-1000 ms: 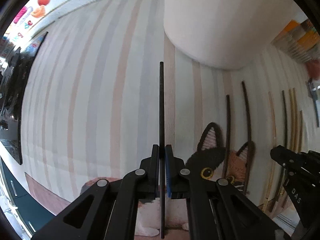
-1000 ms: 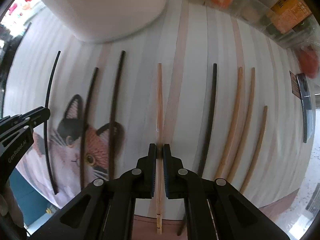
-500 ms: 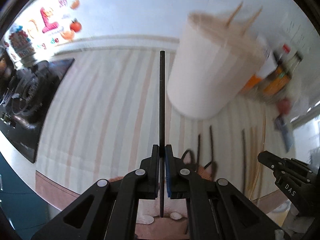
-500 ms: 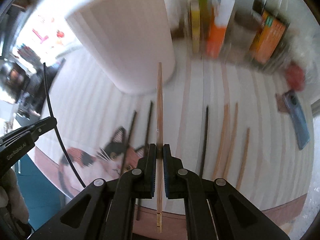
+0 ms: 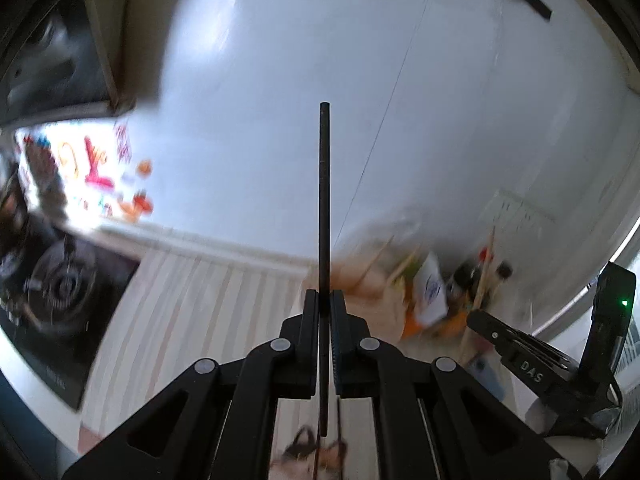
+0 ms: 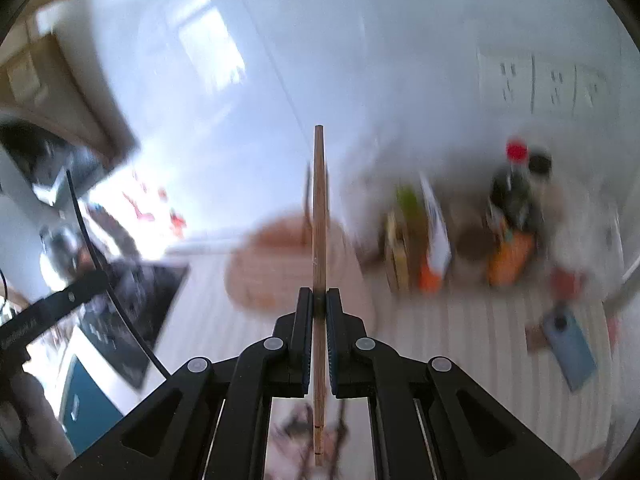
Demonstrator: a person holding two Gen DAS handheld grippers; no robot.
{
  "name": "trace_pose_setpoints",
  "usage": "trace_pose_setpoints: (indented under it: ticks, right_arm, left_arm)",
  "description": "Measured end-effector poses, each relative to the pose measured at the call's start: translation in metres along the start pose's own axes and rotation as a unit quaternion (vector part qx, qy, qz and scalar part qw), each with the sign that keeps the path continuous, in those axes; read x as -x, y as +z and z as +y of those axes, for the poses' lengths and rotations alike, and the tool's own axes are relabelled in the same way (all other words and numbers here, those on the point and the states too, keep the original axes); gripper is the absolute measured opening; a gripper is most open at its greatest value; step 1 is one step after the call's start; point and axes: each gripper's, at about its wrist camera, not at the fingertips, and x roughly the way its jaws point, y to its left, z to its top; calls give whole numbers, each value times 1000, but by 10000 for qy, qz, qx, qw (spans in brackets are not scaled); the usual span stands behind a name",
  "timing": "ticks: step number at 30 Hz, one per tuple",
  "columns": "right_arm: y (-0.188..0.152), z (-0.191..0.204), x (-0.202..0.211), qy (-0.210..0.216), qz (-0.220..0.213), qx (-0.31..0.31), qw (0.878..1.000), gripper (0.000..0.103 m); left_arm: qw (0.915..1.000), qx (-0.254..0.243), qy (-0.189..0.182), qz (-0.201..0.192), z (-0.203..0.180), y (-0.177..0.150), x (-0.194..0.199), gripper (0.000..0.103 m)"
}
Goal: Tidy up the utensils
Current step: 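Lift both chopsticks and insert them into the cream holder, then open both grippers and pull back from the holder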
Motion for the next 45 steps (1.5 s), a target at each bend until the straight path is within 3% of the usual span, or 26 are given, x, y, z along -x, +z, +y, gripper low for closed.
trace_pose_setpoints:
  ticks: [8, 14, 20, 31, 35, 38, 39, 40, 41, 42, 45]
  right_arm:
    - [82, 17, -19, -105, -834, -26, 9965, 6]
    - [106, 18, -50, -336, -1217, 12, 9920, 6]
    - [107, 22, -75, -481, -1410, 62, 9888, 6]
    - [92, 18, -100, -536, -1283, 52, 9903, 7]
    - [90, 19, -100, -479, -1097, 196, 9926, 7]
    - [90, 19, -97, -361, -780, 225, 9960, 9]
    - [88, 18, -92, -334, -735, 236, 9965, 18]
    - [87, 16, -87, -350, -709, 230, 9966, 36]
    - [86, 13, -81, -391, -708, 187, 9965, 42]
    - [84, 8, -75, -409, -708, 121, 9966, 47]
    - [78, -5, -49, -505, -688, -71, 9963, 53]
  left_arm:
    - [9995, -158, -55, -264, -20, 69, -44, 3]
    - [9996, -203, -70, -169, -21, 91, -90, 3]
    - [9994, -305, -144, 27, -22, 90, -129, 3]
    - [9979, -293, -197, 534, -11, 73, -161, 3]
    - [9947, -344, -328, 909, -12, 70, -157, 4]
    - [9950, -403, -266, 877, -9, 70, -134, 10]
    - [9952, -436, -210, 851, -10, 71, -130, 20]
    - [9956, -468, -121, 797, -9, 71, -121, 45]
    - [9964, -487, -20, 697, -7, 71, -111, 62]
    - [9970, -475, 52, 610, -2, 69, -104, 85]
    - [9982, -396, 194, 398, 10, 58, -83, 93]
